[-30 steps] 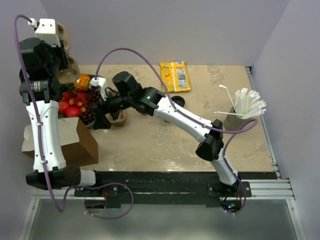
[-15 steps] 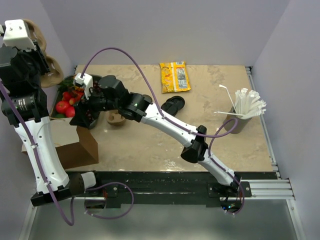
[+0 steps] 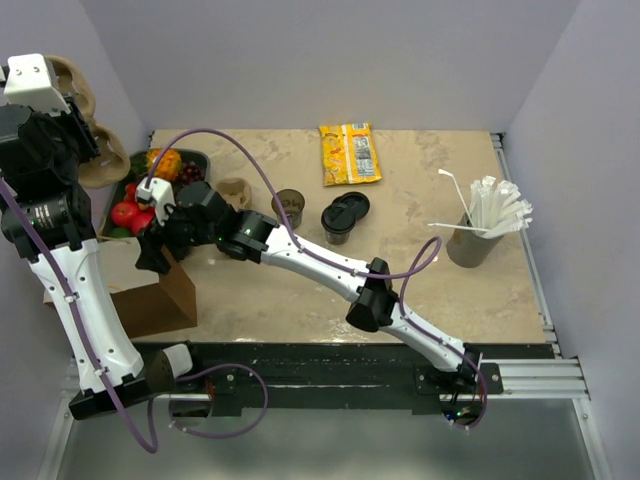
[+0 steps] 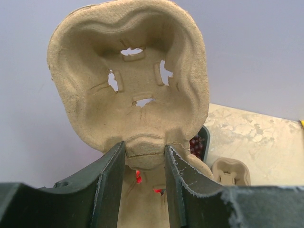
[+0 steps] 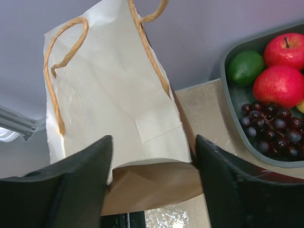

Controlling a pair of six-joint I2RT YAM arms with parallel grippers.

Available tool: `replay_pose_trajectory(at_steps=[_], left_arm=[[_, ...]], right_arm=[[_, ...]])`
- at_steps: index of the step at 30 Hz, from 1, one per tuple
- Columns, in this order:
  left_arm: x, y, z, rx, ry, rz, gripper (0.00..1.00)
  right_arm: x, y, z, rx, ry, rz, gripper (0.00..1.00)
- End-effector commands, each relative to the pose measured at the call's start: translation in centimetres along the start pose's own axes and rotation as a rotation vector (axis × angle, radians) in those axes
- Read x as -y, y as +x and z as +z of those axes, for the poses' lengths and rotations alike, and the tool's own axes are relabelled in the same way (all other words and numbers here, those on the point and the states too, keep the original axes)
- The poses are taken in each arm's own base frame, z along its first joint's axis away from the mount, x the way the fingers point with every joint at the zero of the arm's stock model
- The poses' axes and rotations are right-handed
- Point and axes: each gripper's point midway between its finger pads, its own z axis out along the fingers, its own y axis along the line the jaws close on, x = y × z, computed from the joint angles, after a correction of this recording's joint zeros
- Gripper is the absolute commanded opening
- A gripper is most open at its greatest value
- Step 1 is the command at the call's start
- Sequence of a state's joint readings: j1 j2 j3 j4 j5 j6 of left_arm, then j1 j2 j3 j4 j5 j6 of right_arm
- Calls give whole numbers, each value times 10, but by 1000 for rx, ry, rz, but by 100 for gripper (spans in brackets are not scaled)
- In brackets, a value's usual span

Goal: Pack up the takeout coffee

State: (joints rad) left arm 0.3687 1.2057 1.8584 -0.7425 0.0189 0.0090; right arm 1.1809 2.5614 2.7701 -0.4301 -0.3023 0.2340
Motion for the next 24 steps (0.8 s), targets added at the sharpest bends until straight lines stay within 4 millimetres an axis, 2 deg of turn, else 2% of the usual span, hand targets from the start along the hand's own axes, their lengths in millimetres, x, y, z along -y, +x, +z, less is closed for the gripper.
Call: replay_pose_trajectory(at_steps=[1,6,8,9,10,11,12,13,14,15,16,18,21,22,24], left_arm=[[6,-5,-11,29,33,-50,0],[13,-1,-10,27,70,-73,0],[16,0,-10,29,86,-88,0],[17,0,-10,32,90,-94,0],[20,2,-8,27,103,-103,0],[21,-1,-7,42,111,-109,0],[23,-2,-7,49,118,-116,0],[26,0,-5,45,134,-127,0],[28,-2,-3,59,144,-129,0],[29,-3,-2,63,151,-135,0],[32,-2,-1,65,165,-139,0],[34,-7,1,90,180,-141,0],[42,-9,4,112,227,-145,0],[50,-9,5,117,277,-140,0],[60,-8,6,116,336,-142,0]], right_arm=[[-10,-51,-20,115,14,-71,65],[-11,-49,-33,73,21,-97,50],[-11,-39,-34,38,19,-95,39],[-13,-41,-39,31,19,-102,27],[-13,-41,-42,24,20,-104,24],[-10,-32,-42,0,26,-103,20],[-9,-29,-43,-14,36,-108,11],[-10,-33,-49,-11,44,-114,6],[-8,-28,-51,-32,53,-116,2],[-8,-36,-59,-22,76,-135,0],[-4,-32,-61,-37,89,-138,0],[1,-36,-73,-47,122,-173,0],[6,-45,-101,-65,163,-232,0],[5,-53,-120,-60,187,-248,0],[13,-57,-145,-80,221,-282,0]])
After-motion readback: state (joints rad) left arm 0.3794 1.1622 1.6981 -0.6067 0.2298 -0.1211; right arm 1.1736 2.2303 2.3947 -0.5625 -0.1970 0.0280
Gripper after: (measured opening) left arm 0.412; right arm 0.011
